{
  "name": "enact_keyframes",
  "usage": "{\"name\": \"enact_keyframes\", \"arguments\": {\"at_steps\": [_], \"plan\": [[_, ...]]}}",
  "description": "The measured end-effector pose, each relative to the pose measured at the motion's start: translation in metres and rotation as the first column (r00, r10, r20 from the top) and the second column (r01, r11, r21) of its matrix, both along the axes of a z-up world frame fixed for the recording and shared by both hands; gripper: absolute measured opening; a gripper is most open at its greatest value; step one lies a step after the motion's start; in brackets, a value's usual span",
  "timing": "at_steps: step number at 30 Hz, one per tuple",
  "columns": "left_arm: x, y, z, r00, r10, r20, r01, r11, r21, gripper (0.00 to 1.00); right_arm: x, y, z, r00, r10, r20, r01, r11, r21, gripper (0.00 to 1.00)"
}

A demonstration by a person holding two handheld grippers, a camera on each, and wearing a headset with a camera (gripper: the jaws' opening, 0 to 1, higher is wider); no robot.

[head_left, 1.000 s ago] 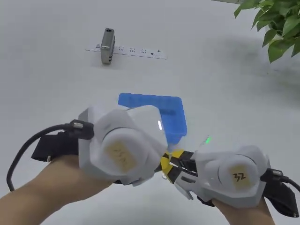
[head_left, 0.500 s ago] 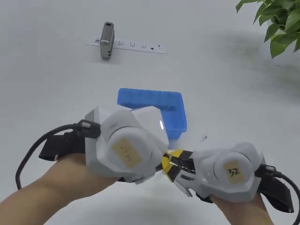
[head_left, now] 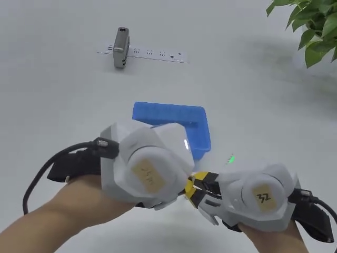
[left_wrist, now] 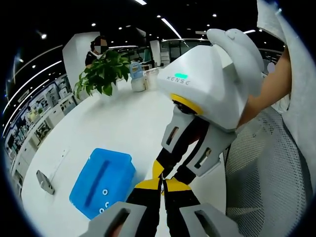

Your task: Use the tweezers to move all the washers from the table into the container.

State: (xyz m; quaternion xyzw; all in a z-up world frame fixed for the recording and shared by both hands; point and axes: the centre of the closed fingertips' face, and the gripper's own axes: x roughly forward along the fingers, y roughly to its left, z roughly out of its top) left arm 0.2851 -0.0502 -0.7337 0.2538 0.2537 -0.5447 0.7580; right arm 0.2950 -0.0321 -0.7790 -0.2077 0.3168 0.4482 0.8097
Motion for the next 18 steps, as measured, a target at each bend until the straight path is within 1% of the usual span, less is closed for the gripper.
{"name": "enact_keyframes", "arguments": {"at_steps": [2, 4, 7, 10, 14, 18], "plan": [[0.0007, -0.001, 0.0003, 1.0, 0.001, -0.005, -0.001, 1.0, -0.005, 0.0, 0.0001, -0.0005, 0.0001, 1.0, 0.008, -0.001, -0.008, 1.0, -0.002, 0.05], [0.0011, -0.0016, 0.0004, 1.0, 0.0, -0.004, 0.0, 1.0, -0.004, 0.0, 0.0004, -0.0008, 0.0004, 1.0, 0.013, -0.005, -0.013, 1.0, -0.01, 0.04], [0.0025, -0.0031, 0.0007, 1.0, -0.008, 0.004, 0.008, 1.0, 0.006, 0.0, 0.0012, -0.0013, 0.0002, 1.0, 0.027, 0.004, -0.027, 0.999, -0.033, 0.03], [0.0029, -0.0036, 0.0009, 1.0, -0.012, 0.001, 0.012, 1.0, 0.009, 0.0, 0.0015, -0.0019, 0.0001, 0.999, 0.035, 0.008, -0.035, 0.998, -0.051, 0.03], [0.0029, -0.0049, 0.0021, 1.0, -0.017, 0.02, 0.017, 1.0, 0.01, 0.0, 0.0019, -0.0032, 0.0011, 0.999, 0.034, 0.01, -0.034, 0.998, -0.058, 0.03], [0.0035, -0.0066, 0.0063, 1.0, -0.005, 0.026, 0.006, 1.0, -0.007, 0.0, 0.0023, -0.0049, 0.0061, 0.999, 0.029, 0.015, -0.028, 0.998, -0.053, 0.03]]}}
